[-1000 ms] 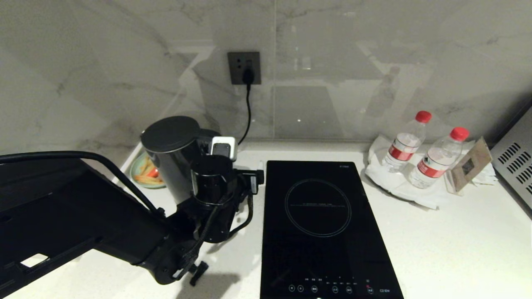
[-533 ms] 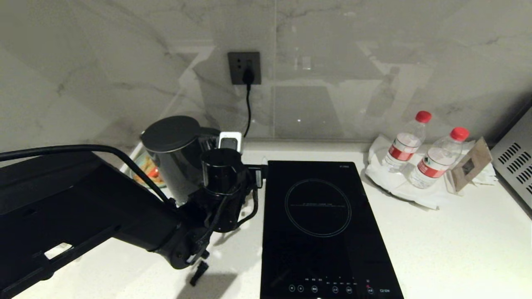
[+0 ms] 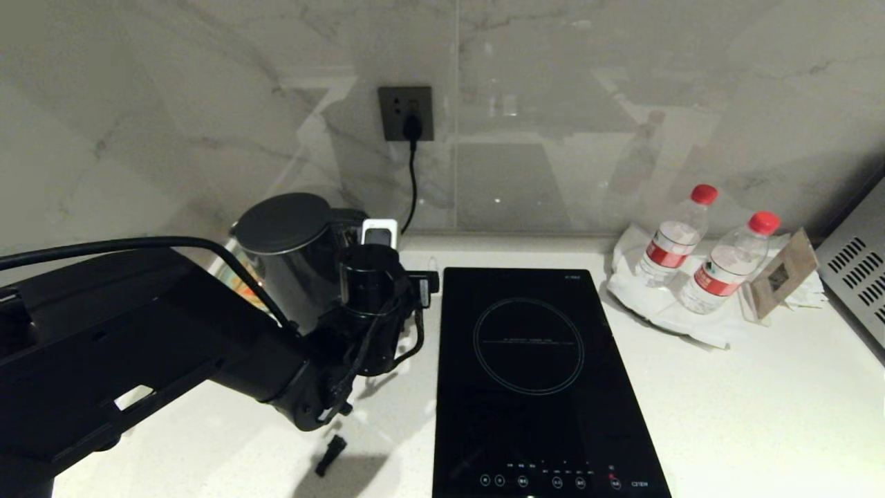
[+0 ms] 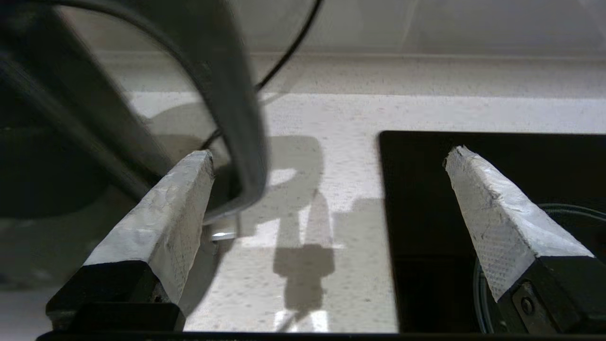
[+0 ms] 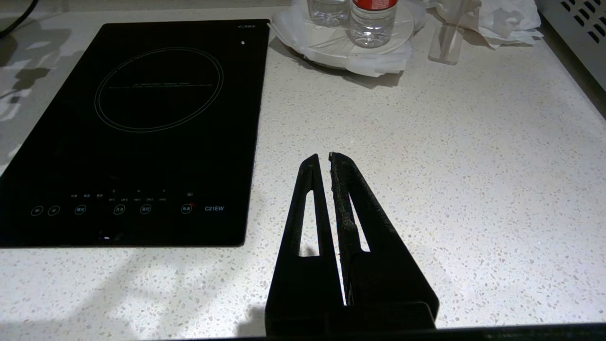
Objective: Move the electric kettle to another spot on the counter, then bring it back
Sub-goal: Pick up the kettle
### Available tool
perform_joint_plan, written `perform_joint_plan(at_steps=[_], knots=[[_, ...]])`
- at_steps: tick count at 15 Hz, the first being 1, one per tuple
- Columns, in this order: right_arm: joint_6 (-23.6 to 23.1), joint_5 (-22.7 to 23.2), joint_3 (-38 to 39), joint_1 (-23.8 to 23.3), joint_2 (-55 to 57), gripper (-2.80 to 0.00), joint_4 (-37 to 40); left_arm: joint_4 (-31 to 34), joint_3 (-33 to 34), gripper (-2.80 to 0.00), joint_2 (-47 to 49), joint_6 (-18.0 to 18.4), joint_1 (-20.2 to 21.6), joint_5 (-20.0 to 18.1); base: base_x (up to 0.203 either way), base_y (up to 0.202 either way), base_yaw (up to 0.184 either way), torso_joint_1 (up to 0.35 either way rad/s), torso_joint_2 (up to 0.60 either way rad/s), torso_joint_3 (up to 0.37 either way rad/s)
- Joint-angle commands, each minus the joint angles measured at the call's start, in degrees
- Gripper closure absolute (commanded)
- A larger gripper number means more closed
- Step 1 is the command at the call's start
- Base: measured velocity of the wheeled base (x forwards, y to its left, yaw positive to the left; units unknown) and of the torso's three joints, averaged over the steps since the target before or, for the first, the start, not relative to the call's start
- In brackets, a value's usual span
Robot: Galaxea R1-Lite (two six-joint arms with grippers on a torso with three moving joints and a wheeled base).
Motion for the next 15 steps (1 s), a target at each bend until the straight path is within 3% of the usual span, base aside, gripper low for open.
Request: perform_joint_plan(at_steps=[1, 15], knots=[[-0.05, 0.05, 0.0, 0.0, 0.01, 0.0, 0.0, -0.42, 0.08, -2.8, -0.3, -0.06, -0.06, 0.63, 0.0, 0.0, 0.0, 0.0, 0.0, 0.0], [-0.05, 0.08, 0.0, 0.0, 0.0, 0.0, 0.0, 0.69, -6.71, -2.8, 1.28, 0.65, 0.64, 0.83, 0.0, 0.0, 0.0, 0.0, 0.0, 0.0]])
